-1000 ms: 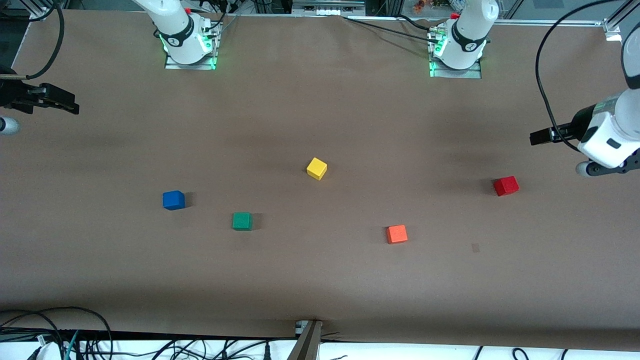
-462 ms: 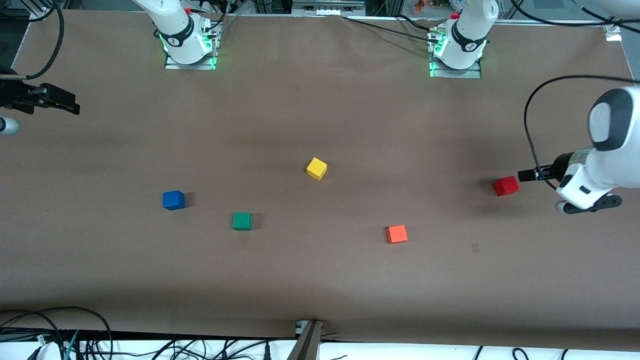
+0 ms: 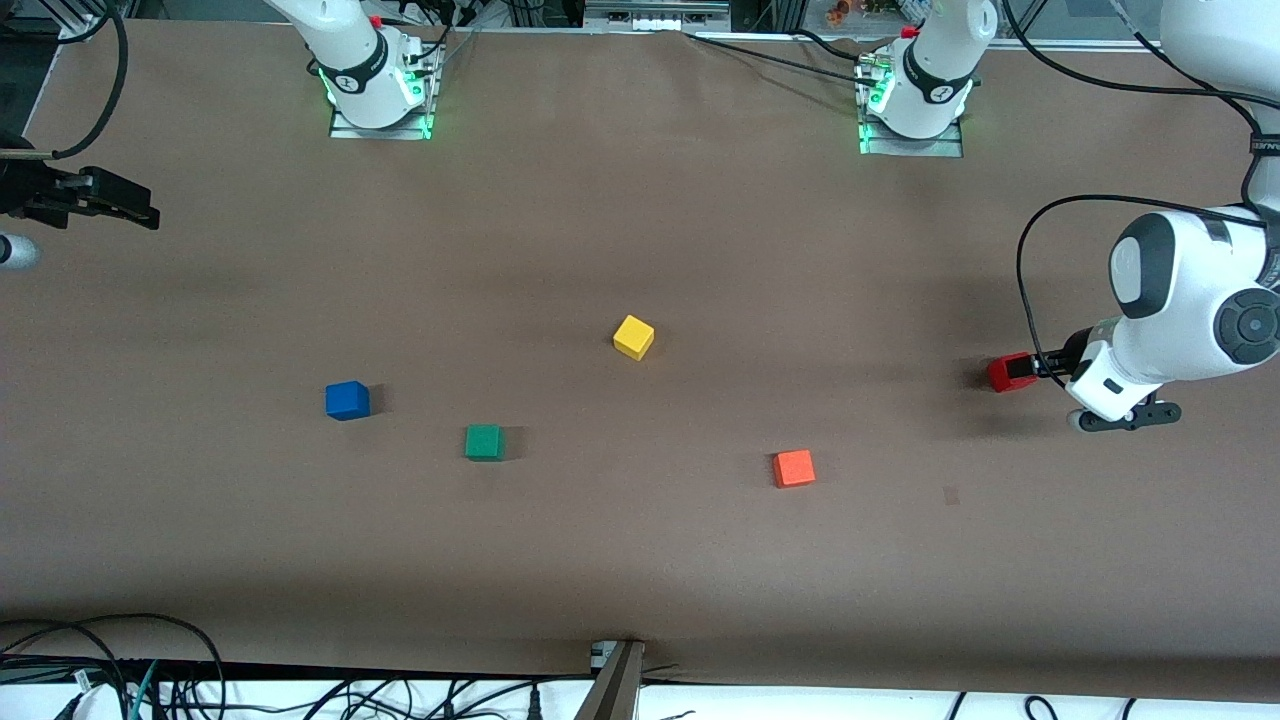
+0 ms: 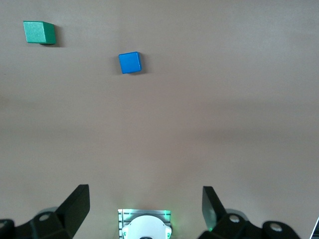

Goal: Pass red block to right arm, stack on blue
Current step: 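Lower the left gripper over the red cube and close on it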

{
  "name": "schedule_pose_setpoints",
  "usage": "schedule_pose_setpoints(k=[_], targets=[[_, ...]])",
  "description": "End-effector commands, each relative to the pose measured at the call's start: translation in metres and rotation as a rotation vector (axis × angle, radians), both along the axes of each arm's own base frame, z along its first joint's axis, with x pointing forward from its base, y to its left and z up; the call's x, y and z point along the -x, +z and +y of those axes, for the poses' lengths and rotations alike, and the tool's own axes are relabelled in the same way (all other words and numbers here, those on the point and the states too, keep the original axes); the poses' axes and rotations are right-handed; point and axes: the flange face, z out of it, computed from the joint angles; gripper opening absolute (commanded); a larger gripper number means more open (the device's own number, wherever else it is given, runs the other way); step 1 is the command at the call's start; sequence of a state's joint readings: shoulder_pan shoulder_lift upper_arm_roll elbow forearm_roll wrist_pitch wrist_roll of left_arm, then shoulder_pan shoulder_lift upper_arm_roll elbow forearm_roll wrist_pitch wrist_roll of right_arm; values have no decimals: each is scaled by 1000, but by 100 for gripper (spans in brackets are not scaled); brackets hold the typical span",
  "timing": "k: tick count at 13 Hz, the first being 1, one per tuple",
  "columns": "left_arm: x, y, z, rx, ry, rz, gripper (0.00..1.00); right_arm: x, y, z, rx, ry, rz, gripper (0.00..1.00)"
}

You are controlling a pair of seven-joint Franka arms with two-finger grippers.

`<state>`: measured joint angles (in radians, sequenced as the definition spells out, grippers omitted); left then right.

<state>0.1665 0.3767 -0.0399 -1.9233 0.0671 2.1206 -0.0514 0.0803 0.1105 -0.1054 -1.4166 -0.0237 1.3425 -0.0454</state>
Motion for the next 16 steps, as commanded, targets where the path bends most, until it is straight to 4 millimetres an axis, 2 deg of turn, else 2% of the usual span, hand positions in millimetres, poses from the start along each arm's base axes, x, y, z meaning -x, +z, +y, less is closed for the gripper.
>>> schedule_pose_setpoints(k=[1, 3, 7, 9, 11, 12, 16], targets=[[28, -23, 4, 0, -22, -37, 100, -5, 0, 0, -30, 3, -1, 100], [38, -39, 1, 2, -29, -58, 100, -6, -2, 2, -50, 2, 1, 100], [39, -64, 2, 10, -44, -51, 100, -10, -12, 7, -49, 3, 21, 100], [39, -66, 2, 13, -67, -48, 100, -13, -22, 12, -48, 10, 46, 100], [37, -69, 3, 11, -73, -57, 100, -13, -23, 13, -46, 18, 48, 100], [38, -75, 3, 12, -71, -54, 95, -13, -23, 12, -47, 15, 48, 100], [35, -88, 5, 11, -44, -71, 98, -15, -27, 12, -49, 19, 55, 100]])
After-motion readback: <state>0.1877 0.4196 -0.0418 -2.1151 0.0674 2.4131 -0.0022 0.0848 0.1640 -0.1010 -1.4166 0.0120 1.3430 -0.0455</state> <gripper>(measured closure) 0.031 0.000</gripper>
